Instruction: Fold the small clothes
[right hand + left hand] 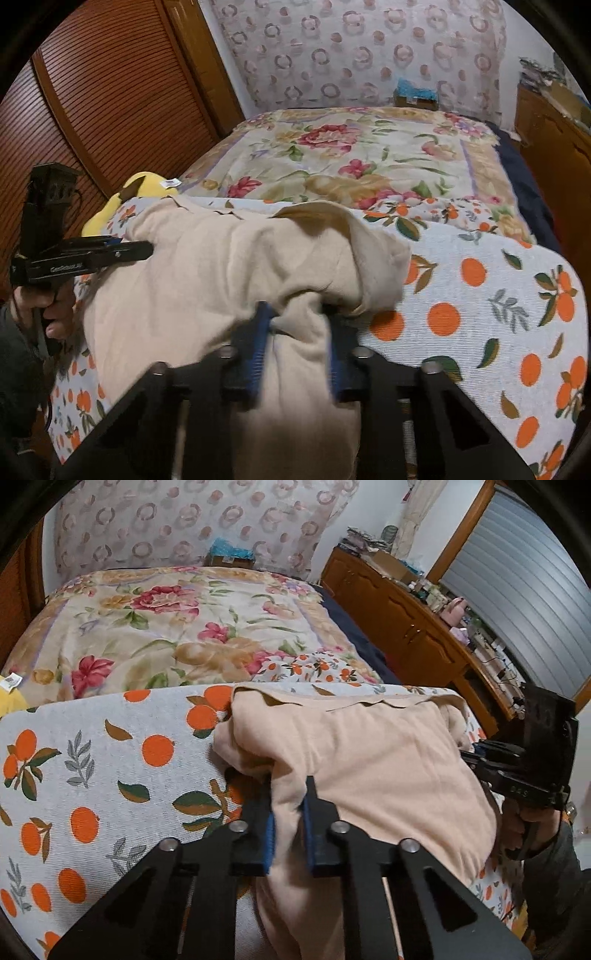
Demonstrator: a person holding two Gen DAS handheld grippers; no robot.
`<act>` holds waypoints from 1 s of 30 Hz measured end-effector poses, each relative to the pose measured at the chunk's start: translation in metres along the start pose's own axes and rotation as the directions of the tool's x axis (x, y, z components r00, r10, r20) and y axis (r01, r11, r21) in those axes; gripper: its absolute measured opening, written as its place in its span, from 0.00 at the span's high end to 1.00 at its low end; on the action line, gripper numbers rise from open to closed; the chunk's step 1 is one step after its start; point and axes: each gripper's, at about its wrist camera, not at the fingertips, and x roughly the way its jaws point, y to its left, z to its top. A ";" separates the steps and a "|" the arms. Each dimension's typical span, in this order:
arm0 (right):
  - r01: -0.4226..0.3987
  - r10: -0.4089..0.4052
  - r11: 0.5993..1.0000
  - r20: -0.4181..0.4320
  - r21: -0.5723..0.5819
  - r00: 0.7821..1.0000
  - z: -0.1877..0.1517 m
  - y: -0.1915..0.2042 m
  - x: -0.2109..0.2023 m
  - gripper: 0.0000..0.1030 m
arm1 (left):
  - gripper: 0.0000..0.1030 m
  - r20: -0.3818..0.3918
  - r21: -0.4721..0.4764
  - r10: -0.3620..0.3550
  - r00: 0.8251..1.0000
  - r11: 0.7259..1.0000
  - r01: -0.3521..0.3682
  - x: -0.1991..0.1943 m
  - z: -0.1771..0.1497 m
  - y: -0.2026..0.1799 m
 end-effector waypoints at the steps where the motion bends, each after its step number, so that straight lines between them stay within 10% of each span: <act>1: -0.009 0.009 1.000 0.007 0.007 1.000 -0.001 -0.001 -0.001 0.84 | 0.89 0.009 0.005 -0.003 1.000 1.000 0.003 -0.004 -0.001 -0.002; 16: -0.033 0.070 0.978 0.174 -0.207 0.982 0.033 0.061 -0.021 0.88 | 0.90 0.295 -0.046 0.056 0.954 0.998 -0.044 -0.122 -0.035 0.003; 30: -0.105 0.187 0.828 0.095 -0.551 0.978 0.127 0.193 0.098 0.88 | 0.90 0.385 -0.353 0.311 0.869 0.920 -0.173 -0.179 -0.105 0.107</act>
